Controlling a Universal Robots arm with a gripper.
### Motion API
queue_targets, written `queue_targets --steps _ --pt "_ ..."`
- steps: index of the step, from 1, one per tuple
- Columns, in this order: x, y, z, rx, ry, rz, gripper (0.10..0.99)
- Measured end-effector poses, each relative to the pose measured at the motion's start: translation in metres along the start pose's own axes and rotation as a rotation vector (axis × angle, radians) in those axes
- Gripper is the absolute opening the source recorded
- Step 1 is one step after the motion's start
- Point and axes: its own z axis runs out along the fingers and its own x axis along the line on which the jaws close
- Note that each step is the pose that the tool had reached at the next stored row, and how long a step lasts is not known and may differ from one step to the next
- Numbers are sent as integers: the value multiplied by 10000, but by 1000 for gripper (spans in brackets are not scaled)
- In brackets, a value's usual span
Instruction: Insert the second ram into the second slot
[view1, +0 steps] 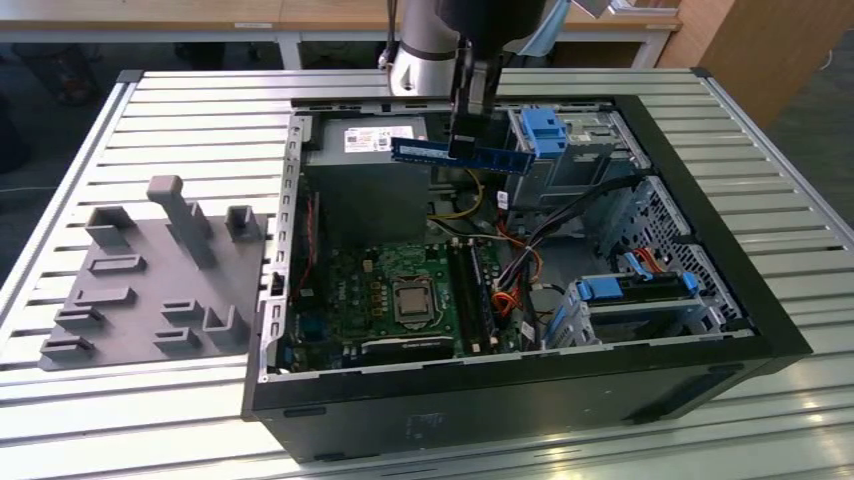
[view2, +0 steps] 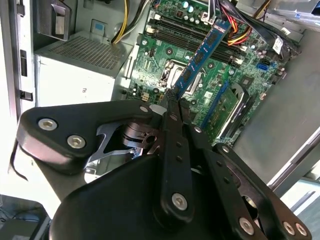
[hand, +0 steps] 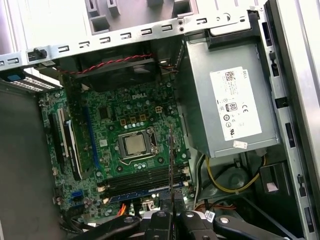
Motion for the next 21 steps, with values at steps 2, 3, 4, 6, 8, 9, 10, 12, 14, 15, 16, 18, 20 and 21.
queue_targets --steps 2,3,4,6,8,9,10,12,14,15,16,18,20,21 --pt "0 0 0 1 -3 60 129" --pt "0 0 0 2 -4 91 129" --pt "0 0 0 2 -5 122 129" --pt "0 0 0 4 -7 188 129" --pt "0 0 0 5 -10 257 129" --pt "0 0 0 5 -11 289 129" --pt "0 0 0 6 -12 320 129" --pt "0 0 0 7 -15 380 129" --pt "0 0 0 8 -17 442 129" --pt "0 0 0 8 -18 475 129" --pt "0 0 0 9 -20 507 129" --pt "0 0 0 10 -22 573 129" --pt "0 0 0 11 -24 636 129" --pt "0 0 0 11 -26 664 129"
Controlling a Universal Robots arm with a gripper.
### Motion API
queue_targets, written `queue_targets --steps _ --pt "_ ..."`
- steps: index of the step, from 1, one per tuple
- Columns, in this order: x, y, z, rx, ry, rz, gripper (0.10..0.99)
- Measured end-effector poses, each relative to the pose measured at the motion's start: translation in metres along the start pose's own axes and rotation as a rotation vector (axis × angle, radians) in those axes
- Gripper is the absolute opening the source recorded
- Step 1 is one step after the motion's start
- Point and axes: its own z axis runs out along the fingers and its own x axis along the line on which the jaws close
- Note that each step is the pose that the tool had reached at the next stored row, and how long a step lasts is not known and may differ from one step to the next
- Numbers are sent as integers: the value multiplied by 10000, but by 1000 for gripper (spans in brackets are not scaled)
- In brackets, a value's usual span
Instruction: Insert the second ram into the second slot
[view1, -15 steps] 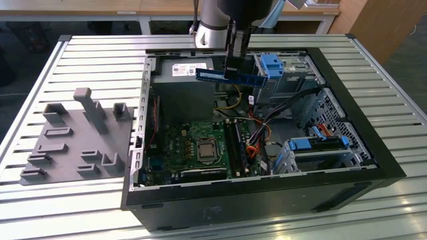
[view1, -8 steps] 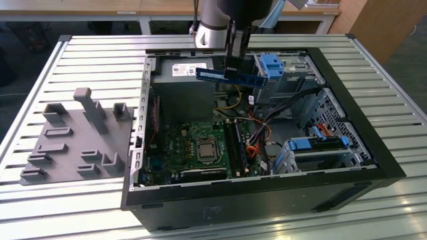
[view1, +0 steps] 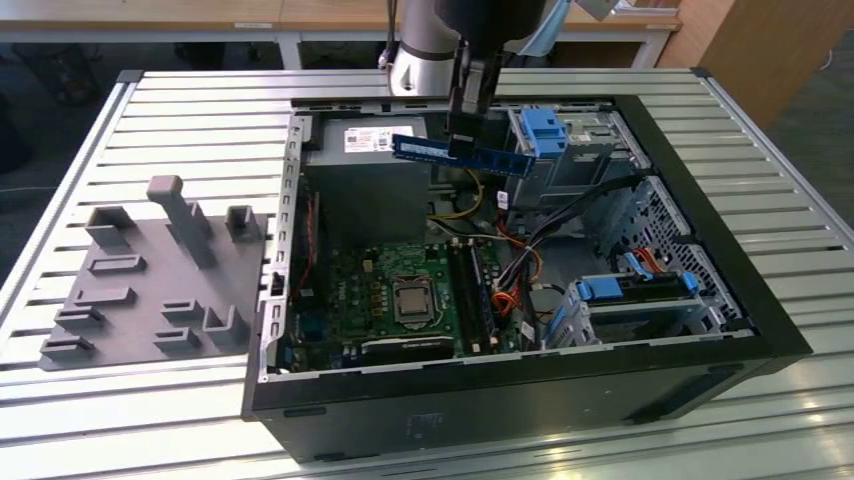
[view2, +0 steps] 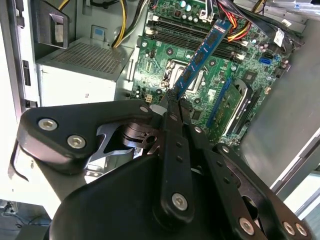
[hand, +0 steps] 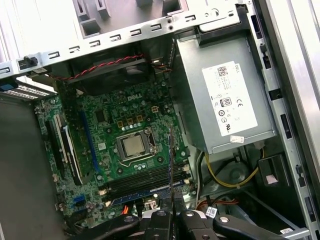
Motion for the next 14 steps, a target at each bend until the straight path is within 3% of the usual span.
queue_targets --steps 14 --pt "0 0 0 8 -18 482 129"
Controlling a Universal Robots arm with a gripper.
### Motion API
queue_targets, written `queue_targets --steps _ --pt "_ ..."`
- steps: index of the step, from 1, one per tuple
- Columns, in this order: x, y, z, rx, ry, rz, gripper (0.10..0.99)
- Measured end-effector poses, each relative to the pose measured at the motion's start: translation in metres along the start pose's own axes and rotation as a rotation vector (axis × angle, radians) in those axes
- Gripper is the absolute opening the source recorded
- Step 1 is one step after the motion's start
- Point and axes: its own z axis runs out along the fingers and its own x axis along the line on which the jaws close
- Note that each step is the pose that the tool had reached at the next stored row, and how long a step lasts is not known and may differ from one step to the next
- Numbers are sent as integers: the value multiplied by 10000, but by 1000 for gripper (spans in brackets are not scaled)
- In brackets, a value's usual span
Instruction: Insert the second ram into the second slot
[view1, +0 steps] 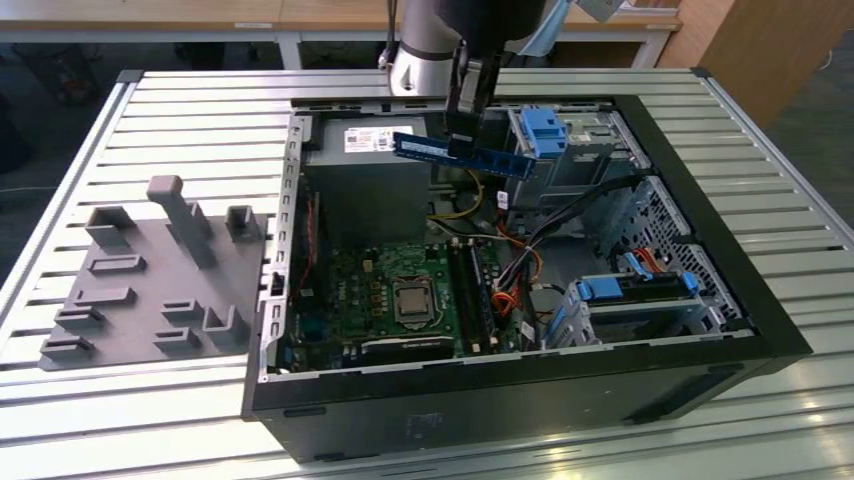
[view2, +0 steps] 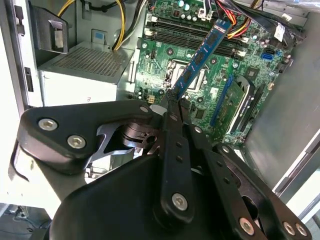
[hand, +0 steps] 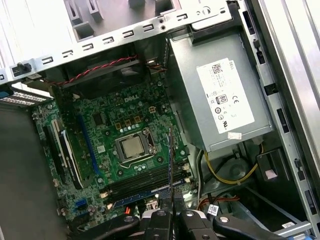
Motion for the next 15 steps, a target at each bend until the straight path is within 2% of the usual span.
queue_targets --steps 15 --pt "0 0 0 7 -16 449 129"
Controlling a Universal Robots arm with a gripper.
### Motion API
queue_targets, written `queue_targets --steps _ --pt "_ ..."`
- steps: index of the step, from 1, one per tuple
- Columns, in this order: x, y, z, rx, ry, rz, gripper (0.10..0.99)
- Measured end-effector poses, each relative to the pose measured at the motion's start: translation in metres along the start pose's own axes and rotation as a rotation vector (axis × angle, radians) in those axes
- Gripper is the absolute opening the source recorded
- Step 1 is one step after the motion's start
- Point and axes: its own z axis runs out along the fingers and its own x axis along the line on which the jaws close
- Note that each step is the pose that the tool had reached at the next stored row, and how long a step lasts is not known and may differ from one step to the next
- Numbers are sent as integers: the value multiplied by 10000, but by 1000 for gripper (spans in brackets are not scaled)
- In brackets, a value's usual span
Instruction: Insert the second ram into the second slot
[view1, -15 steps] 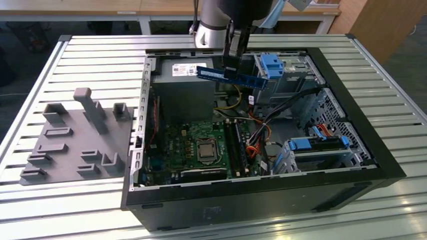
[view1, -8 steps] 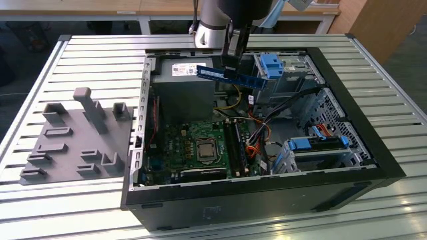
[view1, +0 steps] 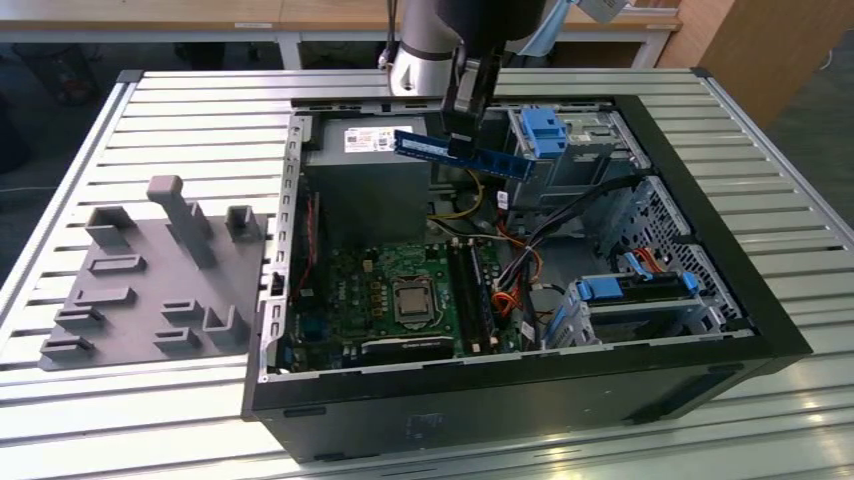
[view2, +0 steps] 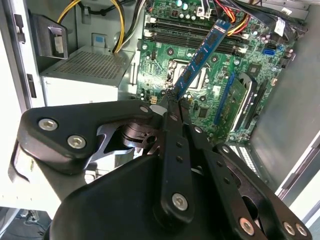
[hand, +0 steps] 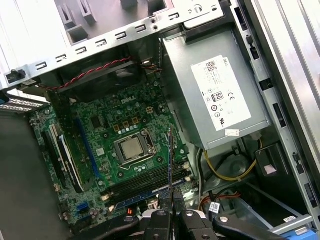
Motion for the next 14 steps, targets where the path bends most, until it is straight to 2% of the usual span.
queue_targets --steps 14 --pt "0 0 0 6 -15 372 129"
